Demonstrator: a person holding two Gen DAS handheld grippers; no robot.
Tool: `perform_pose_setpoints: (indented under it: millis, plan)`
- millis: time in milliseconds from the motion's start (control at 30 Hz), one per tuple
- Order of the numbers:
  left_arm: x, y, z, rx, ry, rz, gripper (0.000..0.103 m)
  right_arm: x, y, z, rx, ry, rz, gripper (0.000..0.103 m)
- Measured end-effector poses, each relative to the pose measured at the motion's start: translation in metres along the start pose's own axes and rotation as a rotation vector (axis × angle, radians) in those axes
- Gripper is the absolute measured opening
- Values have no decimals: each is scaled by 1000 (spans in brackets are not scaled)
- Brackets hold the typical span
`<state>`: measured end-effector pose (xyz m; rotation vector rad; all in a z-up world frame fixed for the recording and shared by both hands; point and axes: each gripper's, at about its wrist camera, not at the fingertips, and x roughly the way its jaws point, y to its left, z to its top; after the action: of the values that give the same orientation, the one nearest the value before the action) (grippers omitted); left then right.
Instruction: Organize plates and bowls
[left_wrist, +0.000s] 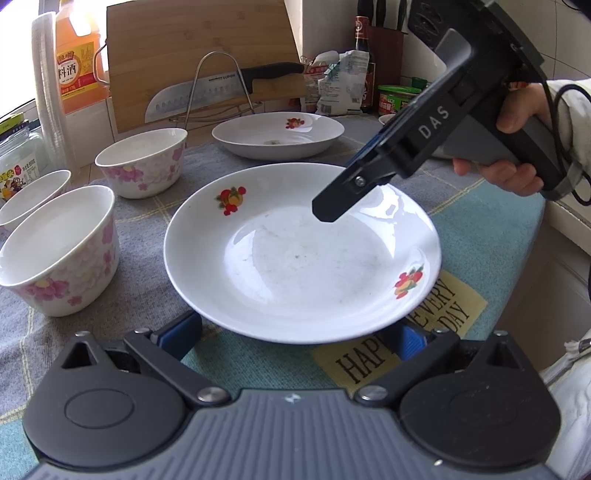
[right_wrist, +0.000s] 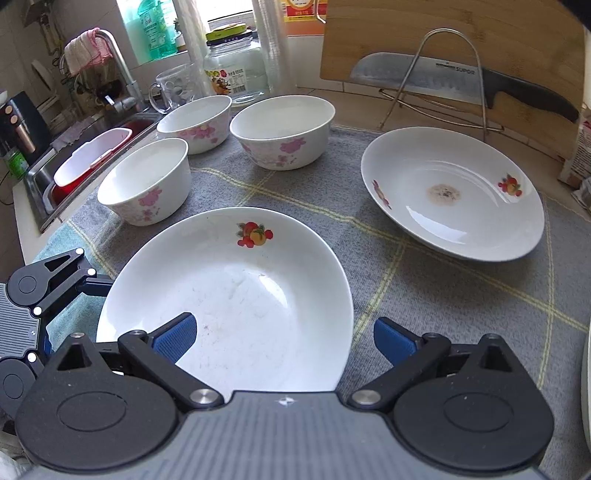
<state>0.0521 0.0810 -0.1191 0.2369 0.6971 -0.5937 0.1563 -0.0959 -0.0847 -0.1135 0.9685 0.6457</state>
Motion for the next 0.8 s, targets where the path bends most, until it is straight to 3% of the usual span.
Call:
perform_pose_setpoints:
  millis: [467,800]
  plan:
    - [2,2,1,34,0,-35,103,18,-8,12,-44,46,126,103]
    - [3,4,3,49,4,-58,102,22,-11,18,-38,72,163,94]
